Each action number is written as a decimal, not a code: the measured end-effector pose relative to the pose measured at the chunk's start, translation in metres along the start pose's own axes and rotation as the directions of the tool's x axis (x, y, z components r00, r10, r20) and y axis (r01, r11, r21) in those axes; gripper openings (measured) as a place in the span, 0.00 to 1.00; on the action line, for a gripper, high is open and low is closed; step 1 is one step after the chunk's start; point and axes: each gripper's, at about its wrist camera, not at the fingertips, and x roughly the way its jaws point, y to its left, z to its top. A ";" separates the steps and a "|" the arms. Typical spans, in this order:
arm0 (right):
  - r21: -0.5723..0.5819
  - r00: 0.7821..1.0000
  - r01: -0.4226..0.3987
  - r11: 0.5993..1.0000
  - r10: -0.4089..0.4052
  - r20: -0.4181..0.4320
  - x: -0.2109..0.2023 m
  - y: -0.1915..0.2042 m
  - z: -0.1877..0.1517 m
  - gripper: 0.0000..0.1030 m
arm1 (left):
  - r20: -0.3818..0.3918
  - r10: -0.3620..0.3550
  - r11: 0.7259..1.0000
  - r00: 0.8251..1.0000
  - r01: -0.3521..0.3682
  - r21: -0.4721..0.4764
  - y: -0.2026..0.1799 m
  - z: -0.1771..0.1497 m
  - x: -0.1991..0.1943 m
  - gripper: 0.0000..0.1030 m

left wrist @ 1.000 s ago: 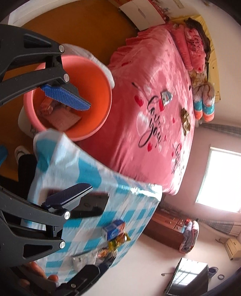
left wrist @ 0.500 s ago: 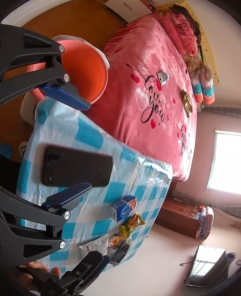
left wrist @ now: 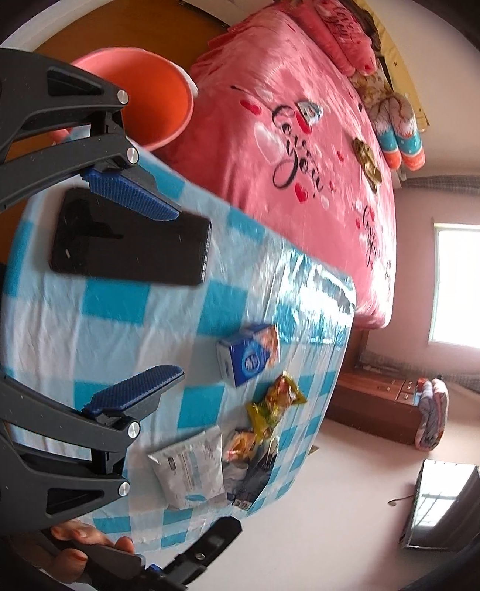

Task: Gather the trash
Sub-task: 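Move both open tools back over the table toward the remaining trash, then grasp the blue Vinda tissue box with the left gripper, then grasp the white feather-print wipes pack with the right gripper while the left holds the tissue box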

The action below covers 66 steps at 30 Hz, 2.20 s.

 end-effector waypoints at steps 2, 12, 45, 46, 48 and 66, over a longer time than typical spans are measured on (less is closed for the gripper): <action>0.024 1.000 0.017 1.000 -0.017 0.006 -0.002 -0.013 0.004 0.95 | -0.013 -0.015 1.000 1.000 0.015 0.003 -0.012 0.005 0.009 0.79; 0.155 0.992 0.124 0.980 -0.122 -0.020 -0.006 -0.083 0.011 0.95 | -0.043 -0.021 1.000 0.999 0.021 0.013 -0.049 0.034 0.053 0.79; 0.246 0.974 0.048 0.968 0.009 -0.224 0.032 -0.131 -0.007 0.95 | -0.098 0.092 0.996 0.991 -0.092 0.011 -0.075 0.065 0.141 0.52; 0.242 0.974 0.043 0.969 0.014 -0.227 0.032 -0.129 -0.007 0.95 | -0.097 0.088 0.996 0.991 -0.087 0.012 -0.075 0.064 0.140 0.52; 0.234 0.971 0.029 0.972 0.028 -0.238 0.034 -0.125 -0.008 0.95 | -0.096 0.078 0.997 0.992 -0.077 0.014 -0.076 0.061 0.137 0.52; 0.267 0.978 0.081 0.960 -0.024 -0.208 0.012 -0.140 -0.010 0.94 | -0.154 -0.094 0.949 0.984 0.135 0.286 -0.165 0.000 0.097 0.52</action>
